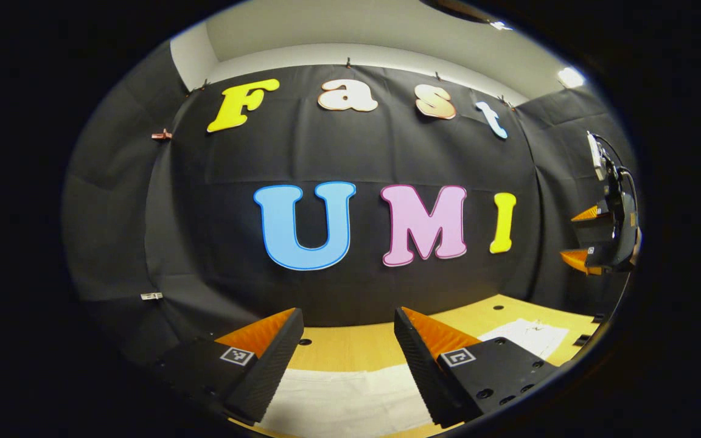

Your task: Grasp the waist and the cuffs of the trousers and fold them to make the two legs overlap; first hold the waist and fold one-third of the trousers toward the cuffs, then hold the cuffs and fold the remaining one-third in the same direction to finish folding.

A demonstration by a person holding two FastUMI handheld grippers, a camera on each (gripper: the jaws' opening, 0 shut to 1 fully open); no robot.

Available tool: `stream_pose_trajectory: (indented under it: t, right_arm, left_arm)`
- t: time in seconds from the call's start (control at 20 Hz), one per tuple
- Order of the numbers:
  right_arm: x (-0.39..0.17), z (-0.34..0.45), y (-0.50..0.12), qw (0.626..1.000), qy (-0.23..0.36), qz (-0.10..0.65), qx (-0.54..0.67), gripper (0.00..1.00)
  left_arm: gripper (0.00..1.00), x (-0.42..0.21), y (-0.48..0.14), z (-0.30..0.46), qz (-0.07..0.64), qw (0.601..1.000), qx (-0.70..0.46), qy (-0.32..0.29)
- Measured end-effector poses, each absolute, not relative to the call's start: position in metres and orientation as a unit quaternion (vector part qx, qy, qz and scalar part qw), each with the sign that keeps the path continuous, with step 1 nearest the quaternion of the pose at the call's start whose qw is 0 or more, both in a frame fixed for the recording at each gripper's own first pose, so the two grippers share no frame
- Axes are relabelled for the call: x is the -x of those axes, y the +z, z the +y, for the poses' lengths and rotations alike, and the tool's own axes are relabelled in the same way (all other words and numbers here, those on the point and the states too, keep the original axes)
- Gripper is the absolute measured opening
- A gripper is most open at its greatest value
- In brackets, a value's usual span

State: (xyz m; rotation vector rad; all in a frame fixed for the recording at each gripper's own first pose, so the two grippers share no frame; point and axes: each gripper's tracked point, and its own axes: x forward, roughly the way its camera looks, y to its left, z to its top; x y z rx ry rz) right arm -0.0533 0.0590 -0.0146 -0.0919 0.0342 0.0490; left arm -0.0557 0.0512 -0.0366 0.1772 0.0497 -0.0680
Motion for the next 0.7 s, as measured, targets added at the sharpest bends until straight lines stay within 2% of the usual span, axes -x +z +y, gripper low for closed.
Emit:
stream_pose_trajectory:
  t: [0.2, 0.35, 0.7]
  right_arm:
    - [0.071, 0.075, -0.042, 0.993, 0.044, 0.018, 0.110, 0.97]
    - [0.087, 0.095, -0.074, 0.986, 0.081, 0.034, 0.139, 0.97]
    - [0.122, 0.140, -0.156, 0.959, 0.172, 0.076, 0.213, 0.98]
  left_arm:
    - [0.98, 0.074, -0.082, 0.062, 0.082, 0.983, -0.154, -0.062]
    - [0.97, 0.088, -0.104, 0.066, 0.098, 0.965, -0.229, -0.076]
    - [0.96, 0.114, -0.191, 0.049, 0.143, 0.887, -0.408, -0.162]
